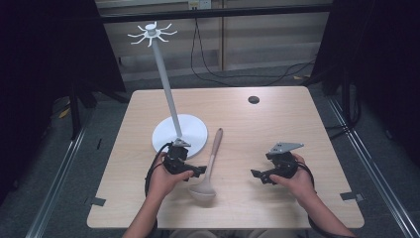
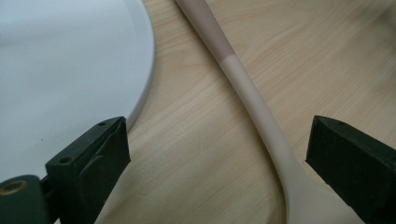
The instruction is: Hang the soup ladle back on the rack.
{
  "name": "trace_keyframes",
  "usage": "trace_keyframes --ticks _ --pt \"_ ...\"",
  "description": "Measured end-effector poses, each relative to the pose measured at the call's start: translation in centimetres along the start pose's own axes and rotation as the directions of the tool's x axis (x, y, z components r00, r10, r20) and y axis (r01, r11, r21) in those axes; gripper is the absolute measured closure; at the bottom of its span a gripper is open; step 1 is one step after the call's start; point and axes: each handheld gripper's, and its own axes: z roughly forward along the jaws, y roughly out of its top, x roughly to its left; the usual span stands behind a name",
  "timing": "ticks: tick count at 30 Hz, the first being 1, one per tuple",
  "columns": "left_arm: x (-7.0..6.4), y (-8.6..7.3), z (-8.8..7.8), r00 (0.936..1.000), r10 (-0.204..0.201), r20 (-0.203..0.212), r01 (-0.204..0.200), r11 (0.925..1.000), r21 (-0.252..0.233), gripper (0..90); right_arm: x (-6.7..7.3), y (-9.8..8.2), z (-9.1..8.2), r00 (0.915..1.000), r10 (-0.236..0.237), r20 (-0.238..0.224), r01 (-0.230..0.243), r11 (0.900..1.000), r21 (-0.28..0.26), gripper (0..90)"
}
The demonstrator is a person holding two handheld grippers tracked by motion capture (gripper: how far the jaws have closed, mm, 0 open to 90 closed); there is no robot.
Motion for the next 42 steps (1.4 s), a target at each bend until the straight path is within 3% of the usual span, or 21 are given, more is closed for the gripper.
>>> trace_keyframes --ticks 10,19,24,29,30,31,32,35,37,42 --pt "-1.2 1.8 1.1 0.9992 -0.03 0.027 0.028 0.9959 0.086 7.9 0.0 0.3 -0.2 0.9999 -0.011 -0.003 0.011 1.0 0.012 7.5" --pt "-2.0 3.3 2.0 0.9995 -0.027 0.016 0.024 0.9868 0.16 12.5 -0.2 0.1 -0.7 1.0 -0.007 0.004 0.007 1.0 0.009 7.2" --pt "-2.2 3.9 3.0 0.9997 -0.021 -0.01 0.023 0.9728 0.23 17.6 -0.4 -0.2 -1.2 0.9999 -0.005 0.014 0.005 1.0 0.013 7.2" --pt "-2.5 4.3 3.7 0.9987 -0.037 -0.035 0.044 0.965 0.259 22.2 -0.3 -0.4 -1.2 0.9999 -0.004 0.013 0.004 1.0 0.015 7.3" --pt "-2.5 4.5 3.8 0.9987 -0.019 -0.047 0.032 0.9537 0.299 24.9 -0.3 -0.4 -1.3 1.0 -0.004 0.008 0.003 1.0 0.014 7.4" --pt "-2.5 4.6 3.9 0.9987 -0.022 -0.046 0.035 0.9502 0.31 28.2 -0.3 -0.4 -1.4 0.9999 -0.004 0.013 0.004 1.0 0.012 7.7" --pt "-2.6 4.6 4.1 0.9983 -0.03 -0.051 0.044 0.9516 0.304 29.7 -0.2 -0.3 -1.4 0.9999 -0.004 0.01 0.003 1.0 0.004 7.8" --pt "-2.6 4.8 4.3 0.9966 -0.029 -0.077 0.052 0.9443 0.325 33.2 -0.1 -0.3 -1.5 0.9998 -0.01 0.015 0.01 1.0 0.001 7.9" --pt "-2.6 4.9 4.5 0.9957 -0.044 -0.081 0.068 0.9445 0.321 33.6 -0.1 -0.3 -1.5 0.9999 -0.008 0.014 0.008 1.0 -0.003 8.0" --pt "-2.9 5.2 4.9 0.9941 -0.044 -0.099 0.075 0.9408 0.331 46.4 -0.1 -0.3 -1.7 0.9999 -0.01 0.012 0.01 1.0 -0.01 8.0"
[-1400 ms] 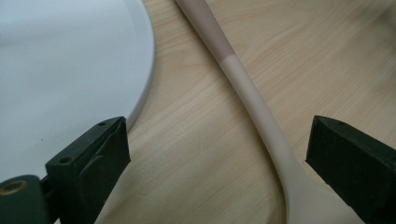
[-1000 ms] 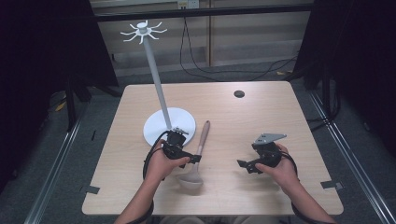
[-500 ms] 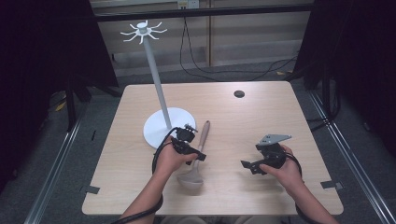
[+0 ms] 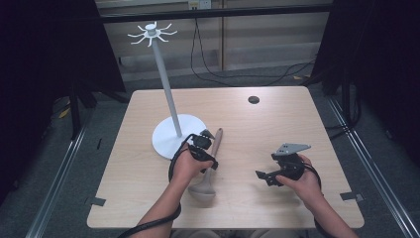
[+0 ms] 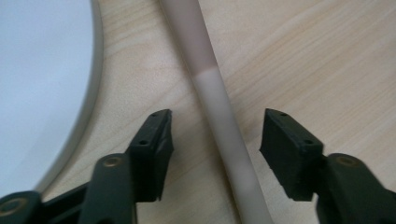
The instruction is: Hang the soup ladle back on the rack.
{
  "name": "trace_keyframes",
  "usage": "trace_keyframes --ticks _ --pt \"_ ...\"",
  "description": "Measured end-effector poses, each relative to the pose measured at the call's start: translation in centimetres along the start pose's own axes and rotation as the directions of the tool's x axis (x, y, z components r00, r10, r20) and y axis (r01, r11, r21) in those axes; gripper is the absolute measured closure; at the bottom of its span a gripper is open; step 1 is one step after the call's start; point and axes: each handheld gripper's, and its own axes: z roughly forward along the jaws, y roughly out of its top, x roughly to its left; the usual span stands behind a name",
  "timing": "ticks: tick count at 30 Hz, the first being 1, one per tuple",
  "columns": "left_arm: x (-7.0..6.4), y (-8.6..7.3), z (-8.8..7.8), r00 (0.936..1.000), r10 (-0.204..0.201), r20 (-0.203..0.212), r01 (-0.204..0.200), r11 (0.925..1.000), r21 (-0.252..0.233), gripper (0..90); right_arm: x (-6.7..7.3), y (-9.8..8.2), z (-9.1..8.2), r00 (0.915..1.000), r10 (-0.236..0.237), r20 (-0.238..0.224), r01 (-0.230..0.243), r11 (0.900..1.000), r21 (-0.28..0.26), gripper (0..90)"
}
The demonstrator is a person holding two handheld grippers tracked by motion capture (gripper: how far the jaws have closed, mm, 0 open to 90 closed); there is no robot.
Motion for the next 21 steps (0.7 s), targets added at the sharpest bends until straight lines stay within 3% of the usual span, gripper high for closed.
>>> trace_keyframes --ticks 2,3,4,5,9,10,14,15,19,20,21 --pt "0.0 0.2 -0.1 0.9999 -0.005 -0.011 0.005 0.9998 0.022 58.5 -0.1 0.0 -0.1 1.0 0.007 0.003 -0.007 1.0 -0.005 8.0" --pt "0.0 0.3 -0.1 1.0 -0.005 -0.003 0.005 0.9995 0.032 58.5 -0.1 0.0 -0.1 1.0 0.007 0.003 -0.007 1.0 -0.005 8.0" --pt "-0.1 0.4 -0.1 0.9996 -0.022 0.017 0.021 0.9988 0.044 65.6 -0.1 -0.1 -0.1 1.0 0.009 0.002 -0.009 1.0 -0.004 8.1" --pt "-0.1 0.4 -0.1 0.9996 -0.024 0.011 0.024 0.9985 0.048 71.4 -0.2 -0.1 0.0 0.9999 0.013 0.0 -0.013 1.0 -0.007 8.1" --pt "0.0 0.2 -0.2 0.9974 -0.056 0.046 0.054 0.9976 0.043 77.1 -0.3 -0.3 0.0 0.9996 0.028 -0.001 -0.028 1.0 -0.007 8.1" --pt "-0.1 -0.1 -0.4 0.9976 -0.017 0.068 0.016 0.9998 0.013 78.5 -0.4 -0.3 0.0 0.9997 0.026 -0.002 -0.026 1.0 -0.007 8.1" --pt "0.1 -0.6 -1.0 0.9938 -0.033 0.106 0.036 0.9992 -0.019 78.9 -0.4 -0.3 0.0 0.9995 0.03 -0.005 -0.031 0.999 -0.012 8.0" --pt "0.2 -0.8 -1.3 0.9942 -0.007 0.107 0.012 0.9991 -0.042 78.9 -0.4 -0.3 0.0 0.9994 0.035 -0.004 -0.035 0.999 -0.013 8.0" --pt "0.2 -1.2 -2.8 0.9897 -0.006 0.143 0.029 0.987 -0.158 79.0 -0.5 -0.3 0.0 0.9993 0.037 -0.009 -0.037 0.999 -0.014 7.7" --pt "0.3 -1.3 -3.3 0.9894 0.03 0.142 -0.006 0.9861 -0.166 79.0 -0.5 -0.3 0.1 0.9992 0.039 -0.009 -0.039 0.999 -0.014 7.6" --pt "0.3 -1.3 -3.3 0.9894 0.03 0.142 -0.006 0.9861 -0.166 79.0 -0.5 -0.3 0.1 0.9992 0.039 -0.011 -0.039 0.999 -0.012 7.6"
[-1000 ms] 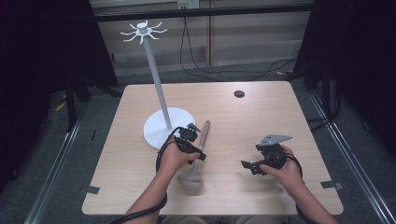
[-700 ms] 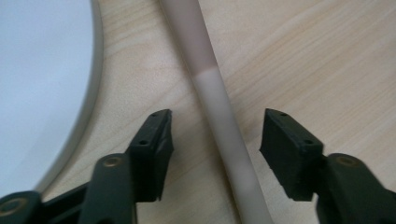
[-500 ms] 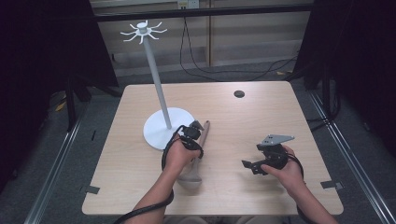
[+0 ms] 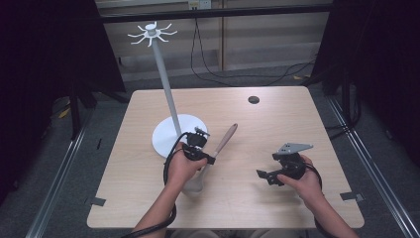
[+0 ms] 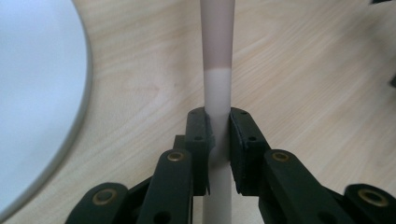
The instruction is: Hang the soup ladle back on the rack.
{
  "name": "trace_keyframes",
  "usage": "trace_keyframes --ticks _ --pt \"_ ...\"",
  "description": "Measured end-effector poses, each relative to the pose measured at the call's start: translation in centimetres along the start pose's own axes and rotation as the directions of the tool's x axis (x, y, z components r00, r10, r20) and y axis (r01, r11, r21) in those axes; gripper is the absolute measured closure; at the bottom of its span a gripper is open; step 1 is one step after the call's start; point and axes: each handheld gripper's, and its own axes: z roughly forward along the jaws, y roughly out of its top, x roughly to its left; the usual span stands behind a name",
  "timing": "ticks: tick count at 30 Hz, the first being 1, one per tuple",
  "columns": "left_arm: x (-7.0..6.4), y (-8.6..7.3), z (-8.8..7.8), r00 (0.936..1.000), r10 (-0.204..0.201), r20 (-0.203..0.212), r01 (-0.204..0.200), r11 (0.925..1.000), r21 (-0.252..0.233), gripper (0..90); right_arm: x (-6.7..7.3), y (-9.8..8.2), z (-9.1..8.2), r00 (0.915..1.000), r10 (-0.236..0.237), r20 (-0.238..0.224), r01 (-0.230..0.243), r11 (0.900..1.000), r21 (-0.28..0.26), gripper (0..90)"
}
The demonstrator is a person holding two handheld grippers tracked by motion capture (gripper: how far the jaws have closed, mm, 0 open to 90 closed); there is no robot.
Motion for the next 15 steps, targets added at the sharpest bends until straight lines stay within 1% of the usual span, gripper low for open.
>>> trace_keyframes --ticks 1,2,3,4,5,7,8,9,10,11,12,13,14,15 --pt "-0.2 -0.1 -0.3 1.0 -0.009 0.0 0.009 0.9996 -0.028 79.0 0.0 0.0 0.0 1.0 -0.001 0.002 0.001 1.0 -0.001 7.5" --pt "-0.2 -0.1 -1.1 0.9995 0.027 0.016 -0.026 0.9979 -0.059 79.0 0.0 0.0 0.1 1.0 -0.002 0.0 0.002 1.0 0.001 7.3" --pt "-0.2 -0.2 -1.5 0.9991 0.035 0.023 -0.033 0.9962 -0.081 79.0 0.1 0.0 0.1 1.0 -0.003 0.002 0.003 1.0 0.0 7.2" --pt "-0.2 -0.2 -1.5 0.9991 0.035 0.023 -0.033 0.9962 -0.081 79.0 0.1 0.0 0.1 1.0 -0.003 0.002 0.003 1.0 0.0 7.2" --pt "-0.4 -0.3 -2.1 0.9984 0.051 0.026 -0.048 0.9906 -0.128 78.9 0.1 0.0 0.3 0.9999 -0.01 -0.004 0.01 1.0 0.002 6.8" --pt "-0.5 -0.5 -2.6 0.9969 0.074 0.027 -0.068 0.9826 -0.173 78.9 0.2 0.1 0.3 0.9999 -0.006 -0.011 0.006 1.0 0.005 6.2" --pt "-0.6 -0.5 -2.8 0.9961 0.082 0.032 -0.075 0.9793 -0.188 78.9 0.2 0.2 0.4 0.9999 -0.009 -0.013 0.009 1.0 0.002 6.2" --pt "-0.7 -0.6 -3.1 0.9952 0.093 0.03 -0.085 0.9737 -0.211 78.9 0.2 0.2 0.4 0.9998 -0.016 -0.014 0.016 1.0 0.002 5.9" --pt "-0.7 -0.6 -3.1 0.9952 0.093 0.03 -0.085 0.9737 -0.211 78.9 0.2 0.2 0.4 0.9998 -0.016 -0.014 0.016 1.0 0.002 5.9" --pt "-0.7 -0.8 -3.5 0.9942 0.105 0.024 -0.096 0.9654 -0.243 78.9 0.3 0.4 0.5 0.9996 -0.023 -0.015 0.023 1.0 0.001 5.7" --pt "-0.7 -0.9 -3.6 0.9942 0.104 0.027 -0.093 0.96 -0.264 78.9 0.3 0.4 0.6 0.9996 -0.023 -0.017 0.023 1.0 0.0 5.7" --pt "-0.5 -1.0 -3.8 0.9939 0.106 0.03 -0.094 0.956 -0.278 78.9 0.3 0.4 0.6 0.9996 -0.022 -0.019 0.022 1.0 0.001 5.6" --pt "-0.5 -1.0 -3.8 0.9939 0.106 0.03 -0.094 0.956 -0.278 78.8 0.3 0.4 0.6 0.9996 -0.022 -0.019 0.022 1.0 0.001 5.6" --pt "-0.3 -1.2 -4.2 0.9937 0.108 0.028 -0.095 0.9474 -0.306 78.9 0.4 0.5 0.7 0.9996 -0.022 -0.018 0.022 1.0 0.003 5.6"
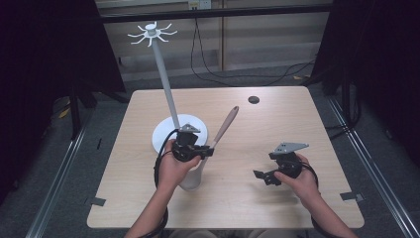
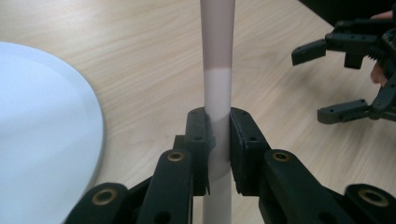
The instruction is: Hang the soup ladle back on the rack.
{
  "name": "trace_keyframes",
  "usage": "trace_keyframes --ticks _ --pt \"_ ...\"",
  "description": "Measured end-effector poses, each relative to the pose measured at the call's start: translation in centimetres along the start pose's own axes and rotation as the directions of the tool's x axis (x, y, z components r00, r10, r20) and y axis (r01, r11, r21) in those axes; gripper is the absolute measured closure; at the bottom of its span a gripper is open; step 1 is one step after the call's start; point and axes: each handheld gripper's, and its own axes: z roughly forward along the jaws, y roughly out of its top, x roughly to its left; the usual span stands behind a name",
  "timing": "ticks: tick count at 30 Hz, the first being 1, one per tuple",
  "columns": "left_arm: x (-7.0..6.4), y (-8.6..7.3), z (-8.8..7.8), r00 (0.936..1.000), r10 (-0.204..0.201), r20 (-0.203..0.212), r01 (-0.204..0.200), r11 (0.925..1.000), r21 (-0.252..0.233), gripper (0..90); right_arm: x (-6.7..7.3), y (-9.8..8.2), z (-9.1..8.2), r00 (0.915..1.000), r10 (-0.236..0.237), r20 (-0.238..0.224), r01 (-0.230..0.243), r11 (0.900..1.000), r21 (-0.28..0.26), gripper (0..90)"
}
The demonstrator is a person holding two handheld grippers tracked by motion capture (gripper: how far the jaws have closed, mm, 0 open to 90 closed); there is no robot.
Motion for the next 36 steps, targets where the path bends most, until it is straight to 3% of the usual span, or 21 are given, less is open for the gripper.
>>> trace_keyframes --ticks 8,11,12,13,16,17,22,29,36 --pt "0.4 -0.2 -2.0 0.9995 0.0 -0.032 -0.004 0.9945 -0.105 78.9 0.1 0.4 0.4 0.9998 -0.01 -0.016 0.01 1.0 -0.002 5.4" --pt "0.5 -0.2 -3.0 0.9989 0.002 -0.047 -0.009 0.9888 -0.149 78.9 0.2 0.4 0.5 0.9998 -0.011 -0.017 0.011 1.0 0.0 5.4" --pt "0.4 -0.2 -3.6 0.9982 0.006 -0.06 -0.017 0.9836 -0.179 78.9 0.3 0.5 0.6 0.9996 -0.016 -0.022 0.016 1.0 -0.001 5.4" --pt "0.4 -0.2 -3.6 0.9982 0.006 -0.06 -0.017 0.9836 -0.179 78.9 0.3 0.5 0.6 0.9996 -0.016 -0.022 0.016 1.0 -0.001 5.4" --pt "0.4 -0.1 -4.6 0.9973 0.005 -0.073 -0.022 0.9724 -0.232 78.9 0.4 0.5 0.8 0.9996 -0.018 -0.021 0.018 1.0 -0.002 5.3" --pt "0.4 -0.1 -4.6 0.9973 0.005 -0.073 -0.022 0.9724 -0.232 78.9 0.4 0.5 0.8 0.9996 -0.018 -0.021 0.018 1.0 -0.002 5.3" --pt "0.4 0.2 -5.8 0.9955 0.014 -0.093 -0.041 0.9561 -0.29 78.9 0.3 0.5 0.7 0.9997 -0.013 -0.021 0.013 1.0 -0.001 5.3" --pt "0.3 0.2 -6.5 0.9932 0.019 -0.115 -0.055 0.948 -0.314 78.9 0.3 0.5 0.7 0.9997 -0.011 -0.021 0.011 1.0 -0.003 5.3" --pt "0.0 0.2 -7.8 0.9923 0.029 -0.12 -0.07 0.9326 -0.354 78.9 0.4 0.5 0.9 0.9995 -0.011 -0.028 0.011 1.0 -0.003 5.3"
